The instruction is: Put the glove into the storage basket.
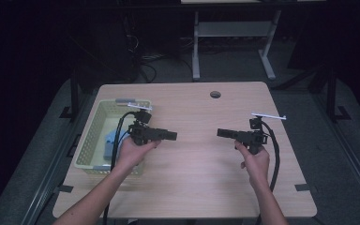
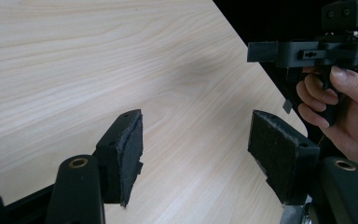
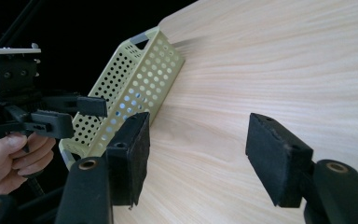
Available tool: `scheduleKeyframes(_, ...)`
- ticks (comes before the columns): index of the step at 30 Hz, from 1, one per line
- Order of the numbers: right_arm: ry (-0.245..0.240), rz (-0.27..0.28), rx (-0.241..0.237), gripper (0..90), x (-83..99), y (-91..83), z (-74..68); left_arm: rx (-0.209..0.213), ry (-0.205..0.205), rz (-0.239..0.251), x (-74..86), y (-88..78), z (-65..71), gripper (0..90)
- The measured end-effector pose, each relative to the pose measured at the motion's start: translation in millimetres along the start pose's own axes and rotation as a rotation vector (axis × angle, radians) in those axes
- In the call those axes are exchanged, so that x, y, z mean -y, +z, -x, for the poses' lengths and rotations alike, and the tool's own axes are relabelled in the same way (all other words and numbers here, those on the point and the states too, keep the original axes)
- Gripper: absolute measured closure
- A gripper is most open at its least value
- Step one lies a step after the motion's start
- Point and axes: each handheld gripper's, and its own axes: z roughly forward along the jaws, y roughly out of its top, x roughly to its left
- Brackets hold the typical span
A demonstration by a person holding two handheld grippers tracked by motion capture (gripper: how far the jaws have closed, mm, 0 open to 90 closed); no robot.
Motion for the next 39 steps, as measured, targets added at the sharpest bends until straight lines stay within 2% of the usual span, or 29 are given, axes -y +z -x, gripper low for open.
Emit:
scheduleKeyframes(13, 0.008, 0.013, 0.022, 38.8, 5.3, -18.8, 13.3, 0.016, 0.007, -0.015, 0.9, 22.4, 10.6, 34.5)
scheduleKeyframes(20, 0.015, 0.009, 0.032, 37.9, 8.6, -23.4, 19.4, 0.035, 0.007, -0.026, 4.9, 34.4, 14.3, 33.1)
scheduleKeyframes(27, 0.019, 0.009, 0.033, 37.7, 13.7, -30.4, 24.8, 0.041, 0.024, -0.023, 9.7, 41.0, 18.5, 31.5)
scheduleKeyframes(34, 0.025, -0.001, 0.043, 36.8, 23.1, -40.4, 35.1, 0.048, 0.065, -0.037, 19.9, 48.2, 24.0, 30.1)
scheduleKeyframes(39, 0.040, -0.004, 0.053, 36.2, 29.3, -46.7, 43.1, 0.060, 0.068, -0.036, 28.4, 54.1, 24.5, 29.2)
